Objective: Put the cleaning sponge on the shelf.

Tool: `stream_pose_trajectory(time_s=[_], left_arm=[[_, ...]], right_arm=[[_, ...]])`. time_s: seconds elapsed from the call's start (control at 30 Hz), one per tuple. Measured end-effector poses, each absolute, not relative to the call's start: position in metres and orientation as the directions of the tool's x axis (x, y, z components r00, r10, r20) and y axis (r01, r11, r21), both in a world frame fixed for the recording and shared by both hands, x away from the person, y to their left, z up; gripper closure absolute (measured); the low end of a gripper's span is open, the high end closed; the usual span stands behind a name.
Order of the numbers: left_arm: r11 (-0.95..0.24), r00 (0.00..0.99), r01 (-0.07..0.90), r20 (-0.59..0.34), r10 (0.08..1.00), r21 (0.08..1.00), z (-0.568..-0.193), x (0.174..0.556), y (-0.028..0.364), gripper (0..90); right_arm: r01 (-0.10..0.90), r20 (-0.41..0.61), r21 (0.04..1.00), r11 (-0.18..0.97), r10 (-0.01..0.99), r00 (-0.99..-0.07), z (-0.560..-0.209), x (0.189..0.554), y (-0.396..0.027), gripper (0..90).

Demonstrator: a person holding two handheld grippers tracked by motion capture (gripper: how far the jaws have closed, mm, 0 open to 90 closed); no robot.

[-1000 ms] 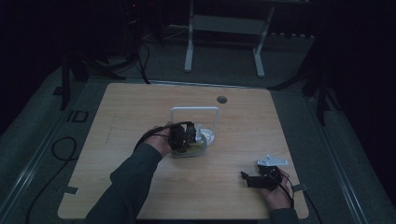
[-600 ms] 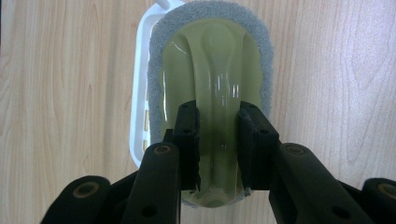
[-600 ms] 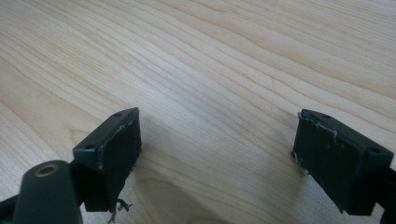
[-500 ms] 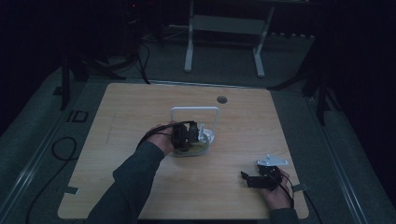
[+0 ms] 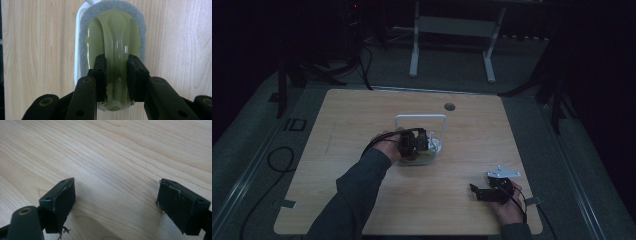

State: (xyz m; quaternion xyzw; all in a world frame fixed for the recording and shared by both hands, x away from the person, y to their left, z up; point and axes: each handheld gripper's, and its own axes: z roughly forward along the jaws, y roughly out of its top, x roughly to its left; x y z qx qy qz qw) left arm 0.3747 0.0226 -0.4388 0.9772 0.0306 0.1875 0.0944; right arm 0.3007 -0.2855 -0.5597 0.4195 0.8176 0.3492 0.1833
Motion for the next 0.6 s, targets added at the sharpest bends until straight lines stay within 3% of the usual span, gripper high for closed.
stream_pose_trajectory(time_s=[0.6], left_arm=[[-0.986, 0.928, 0.004, 0.368, 0.065, 0.165, -0.433, 0.384, 0.01, 71.6]], right_arm=[[0.558, -0.007, 0.725, 0.404, 0.814, -0.581, -0.56, 0.301, -0.286, 14.8]])
